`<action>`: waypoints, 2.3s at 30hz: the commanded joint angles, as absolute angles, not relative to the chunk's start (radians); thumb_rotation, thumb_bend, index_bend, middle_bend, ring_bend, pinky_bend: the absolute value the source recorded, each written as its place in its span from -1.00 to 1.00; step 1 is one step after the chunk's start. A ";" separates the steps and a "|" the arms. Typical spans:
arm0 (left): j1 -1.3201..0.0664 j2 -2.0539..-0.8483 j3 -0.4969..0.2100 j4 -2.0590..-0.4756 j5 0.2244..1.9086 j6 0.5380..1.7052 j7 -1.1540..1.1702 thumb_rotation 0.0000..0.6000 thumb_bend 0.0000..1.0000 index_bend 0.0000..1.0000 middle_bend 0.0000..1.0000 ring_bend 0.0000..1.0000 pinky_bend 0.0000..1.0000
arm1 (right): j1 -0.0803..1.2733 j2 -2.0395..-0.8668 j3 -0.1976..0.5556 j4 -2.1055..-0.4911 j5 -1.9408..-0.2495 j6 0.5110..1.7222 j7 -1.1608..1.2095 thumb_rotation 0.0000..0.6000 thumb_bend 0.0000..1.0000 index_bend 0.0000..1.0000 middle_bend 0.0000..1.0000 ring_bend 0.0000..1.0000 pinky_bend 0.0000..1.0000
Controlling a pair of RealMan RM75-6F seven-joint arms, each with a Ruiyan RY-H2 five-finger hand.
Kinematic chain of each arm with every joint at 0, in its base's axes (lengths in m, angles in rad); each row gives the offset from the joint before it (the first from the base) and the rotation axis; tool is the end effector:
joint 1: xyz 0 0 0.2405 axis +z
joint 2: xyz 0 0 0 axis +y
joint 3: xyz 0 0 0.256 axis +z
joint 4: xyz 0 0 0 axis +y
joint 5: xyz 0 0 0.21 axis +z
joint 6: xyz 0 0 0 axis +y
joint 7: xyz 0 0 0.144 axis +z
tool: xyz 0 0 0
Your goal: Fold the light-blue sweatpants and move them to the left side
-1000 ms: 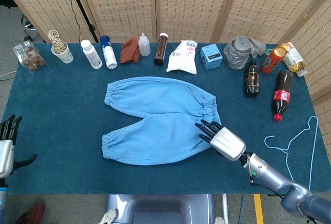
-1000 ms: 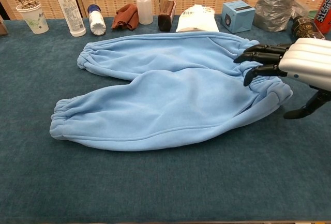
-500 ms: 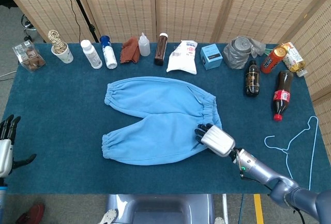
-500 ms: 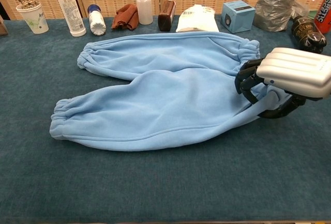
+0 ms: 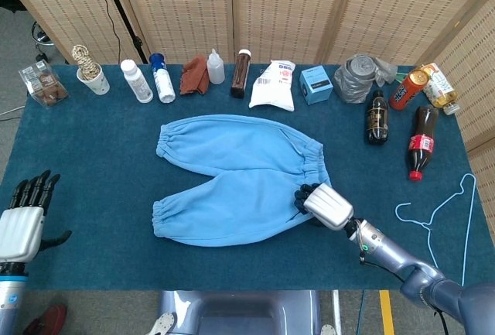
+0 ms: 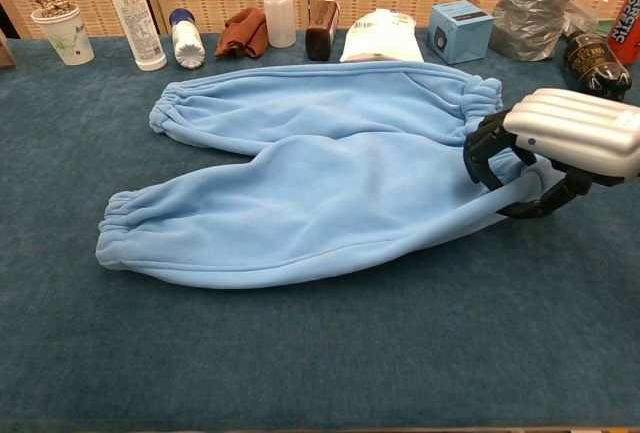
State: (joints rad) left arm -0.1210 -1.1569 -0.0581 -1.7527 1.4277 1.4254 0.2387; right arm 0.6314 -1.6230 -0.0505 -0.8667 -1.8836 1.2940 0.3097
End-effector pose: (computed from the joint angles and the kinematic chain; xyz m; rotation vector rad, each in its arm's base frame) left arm -0.2830 0.1897 0.1313 -1.4262 -0.9112 -0.8241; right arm -0.2296 -0.3174 -0.0033 2.1823 -0.5491 1.1446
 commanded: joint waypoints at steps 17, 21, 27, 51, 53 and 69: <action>-0.354 -1.447 0.017 -1.340 1.836 1.339 0.021 1.00 -1.00 -1.00 -1.00 -0.94 -0.66 | 0.613 -1.543 -0.071 -0.960 -1.779 1.296 0.677 1.00 0.04 0.33 -0.05 -0.19 0.27; -0.378 -1.501 0.017 -1.305 1.837 1.323 0.007 1.00 -1.00 -1.00 -1.00 -0.94 -0.66 | 0.611 -1.532 -0.074 -0.984 -1.760 1.287 0.746 1.00 0.04 0.33 -0.05 -0.19 0.27; -0.399 -1.565 0.020 -1.276 1.813 1.285 0.001 1.00 -1.00 -1.00 -1.00 -0.97 -0.66 | 0.609 -1.528 -0.073 -0.987 -1.745 1.282 0.774 1.00 0.05 0.33 -0.05 -0.19 0.27; -0.430 -1.607 0.054 -1.286 1.761 1.254 -0.038 1.00 -1.00 -1.00 -1.00 -1.00 -0.75 | 0.618 -1.518 -0.065 -1.017 -1.715 1.258 0.780 1.00 0.06 0.33 -0.05 -0.19 0.27; -0.429 -1.602 0.059 -1.291 1.758 1.252 -0.030 1.00 -1.00 -1.00 -1.00 -1.00 -0.76 | 0.619 -1.516 -0.064 -1.021 -1.714 1.256 0.778 1.00 0.06 0.33 -0.05 -0.19 0.27; -0.456 -1.653 0.035 -1.266 1.708 1.210 0.011 1.00 -0.84 -1.00 -1.00 -0.97 -0.76 | 0.623 -1.507 -0.063 -1.052 -1.709 1.249 0.761 1.00 0.06 0.33 -0.05 -0.19 0.27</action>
State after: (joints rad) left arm -0.4547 -1.6503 0.0377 -1.2681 1.7098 1.2090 0.0085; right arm 0.6227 -1.5073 -0.0625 -1.0516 -1.7093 1.2491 0.7614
